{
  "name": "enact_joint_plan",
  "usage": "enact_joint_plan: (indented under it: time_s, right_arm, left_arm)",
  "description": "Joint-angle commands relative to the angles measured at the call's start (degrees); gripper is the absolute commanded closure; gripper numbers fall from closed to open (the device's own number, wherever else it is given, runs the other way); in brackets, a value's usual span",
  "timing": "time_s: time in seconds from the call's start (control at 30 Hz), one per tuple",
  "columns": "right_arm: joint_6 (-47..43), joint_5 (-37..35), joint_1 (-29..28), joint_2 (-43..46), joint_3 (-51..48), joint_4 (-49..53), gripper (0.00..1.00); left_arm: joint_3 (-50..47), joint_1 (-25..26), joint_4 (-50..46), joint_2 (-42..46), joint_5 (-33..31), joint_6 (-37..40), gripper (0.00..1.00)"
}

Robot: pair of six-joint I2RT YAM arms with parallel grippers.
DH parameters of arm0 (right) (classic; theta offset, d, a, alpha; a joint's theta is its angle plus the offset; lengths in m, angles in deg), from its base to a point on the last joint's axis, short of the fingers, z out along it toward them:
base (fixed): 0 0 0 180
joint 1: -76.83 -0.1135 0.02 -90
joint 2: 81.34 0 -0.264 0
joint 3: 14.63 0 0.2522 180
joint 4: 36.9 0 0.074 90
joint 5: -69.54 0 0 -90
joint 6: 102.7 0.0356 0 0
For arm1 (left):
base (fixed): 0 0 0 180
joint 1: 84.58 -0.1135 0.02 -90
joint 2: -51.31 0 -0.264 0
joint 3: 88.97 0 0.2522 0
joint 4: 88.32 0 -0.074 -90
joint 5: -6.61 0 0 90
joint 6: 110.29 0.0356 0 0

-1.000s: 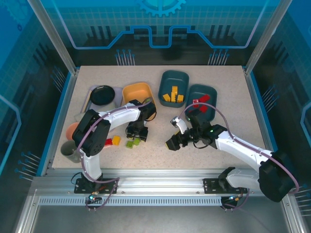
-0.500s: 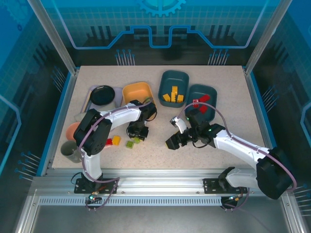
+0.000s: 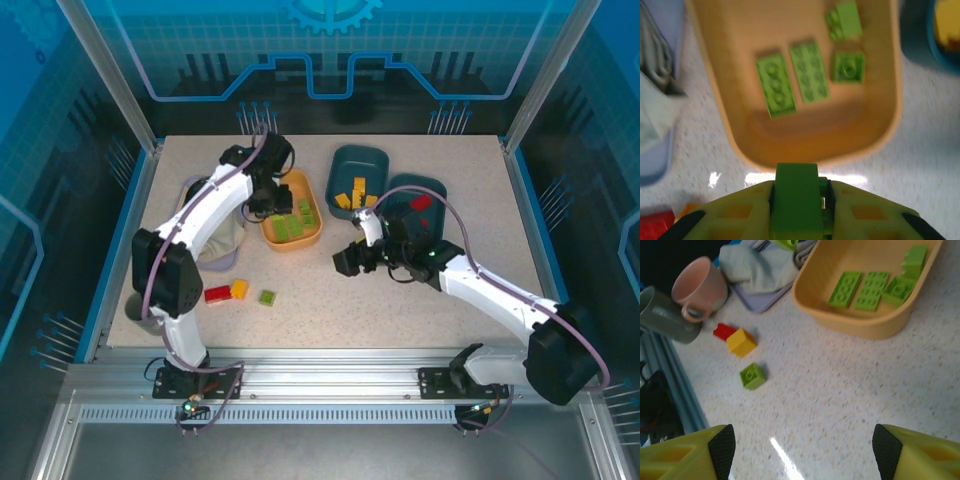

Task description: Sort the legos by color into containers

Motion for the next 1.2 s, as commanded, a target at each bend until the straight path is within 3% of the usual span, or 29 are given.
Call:
enact_joint_plan:
  time_s: [0.0,0.27,0.5,0.63,0.73,0.93,1.17]
  right_arm:
    - [4.9,-3.3,1.2,-3.3,4.0,-4.2,0.24]
    - [9.5,-3.1,1.7,-9.9,8.6,-5.6,0.25]
    - [9.6,-2.1,1.7,-11.4,8.4,-3.8,0.25]
    - [9.0,-1.0,1.6,-12.5,8.6,-2.1,0.25]
    - [5.9,-2.3,0.2,-12.8,9.2,0.0,0.25]
    - [-2.5,-5.1,-4.8,-14.3,11.5,3.8,0.25]
    - [-16.9,-5.8,-15.7,-20.4,19.3,7.6,0.23]
  left_arm:
    - [5.3,-2.5,-2.1,-8.0,-1.3,-1.3,0.72]
    - [18.2,-5.2,-3.4,-22.5,-2.8,-2.0,0.71]
    - [21.3,-5.8,-3.4,-28.2,-1.5,-4.5,0.68]
    - [21.3,-5.8,-3.8,-28.4,-0.3,-5.3,0.54]
    - [21.1,-5.6,-3.2,-25.8,0.7,-5.8,0.39]
    - [19.7,-4.8,-3.0,-16.1,2.1,-8.2,0.32]
    - [0.0,-4.9,-1.4,7.3,-0.7,-15.2,0.26]
